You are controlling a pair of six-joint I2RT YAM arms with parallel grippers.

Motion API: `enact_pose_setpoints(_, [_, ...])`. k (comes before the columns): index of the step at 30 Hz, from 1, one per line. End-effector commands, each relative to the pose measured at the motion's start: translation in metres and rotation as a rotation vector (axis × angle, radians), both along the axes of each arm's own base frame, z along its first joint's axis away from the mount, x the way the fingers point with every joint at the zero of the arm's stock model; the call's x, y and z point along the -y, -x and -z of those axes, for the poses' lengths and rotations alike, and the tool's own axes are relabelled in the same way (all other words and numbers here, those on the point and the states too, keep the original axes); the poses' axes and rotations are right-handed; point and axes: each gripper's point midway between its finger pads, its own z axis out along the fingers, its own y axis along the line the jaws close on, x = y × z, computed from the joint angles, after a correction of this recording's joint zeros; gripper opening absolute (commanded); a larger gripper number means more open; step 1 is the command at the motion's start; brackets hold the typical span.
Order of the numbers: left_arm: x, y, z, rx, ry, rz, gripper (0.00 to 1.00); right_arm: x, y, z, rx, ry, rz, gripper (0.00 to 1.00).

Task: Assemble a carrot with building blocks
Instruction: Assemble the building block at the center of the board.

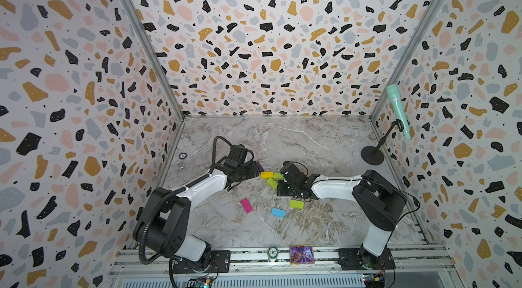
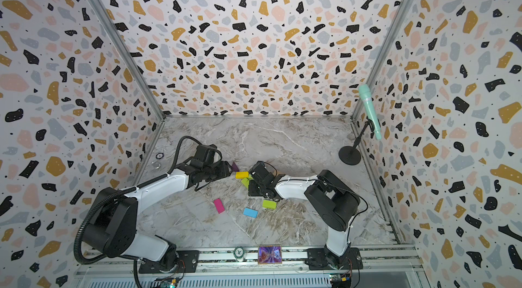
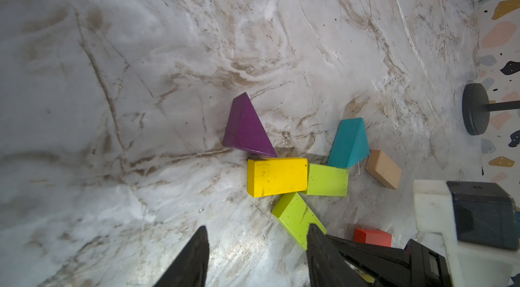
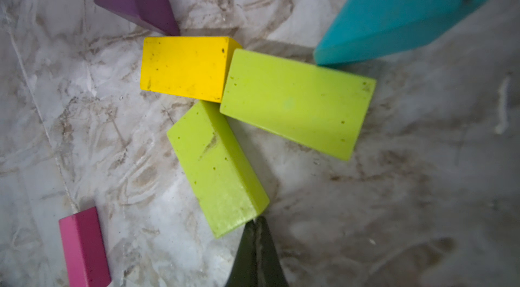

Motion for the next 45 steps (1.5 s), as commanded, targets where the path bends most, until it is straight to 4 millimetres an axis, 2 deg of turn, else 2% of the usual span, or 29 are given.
enact_pose_setpoints(1, [0.001, -0.002, 0.0, 0.012, 0.006, 0.008, 0.56, -0.002, -0.008, -0.005, 0.02, 0.013, -0.003, 0.02])
enact_pose_setpoints(31, [-0.002, 0.004, 0.001, 0.007, 0.006, 0.004, 0.56, -0.023, -0.031, -0.011, 0.049, -0.04, -0.018, 0.02])
enact_pose_setpoints(45, [-0.002, 0.005, 0.002, 0.008, 0.01, -0.001, 0.56, -0.023, -0.036, -0.016, 0.053, -0.063, -0.013, 0.02])
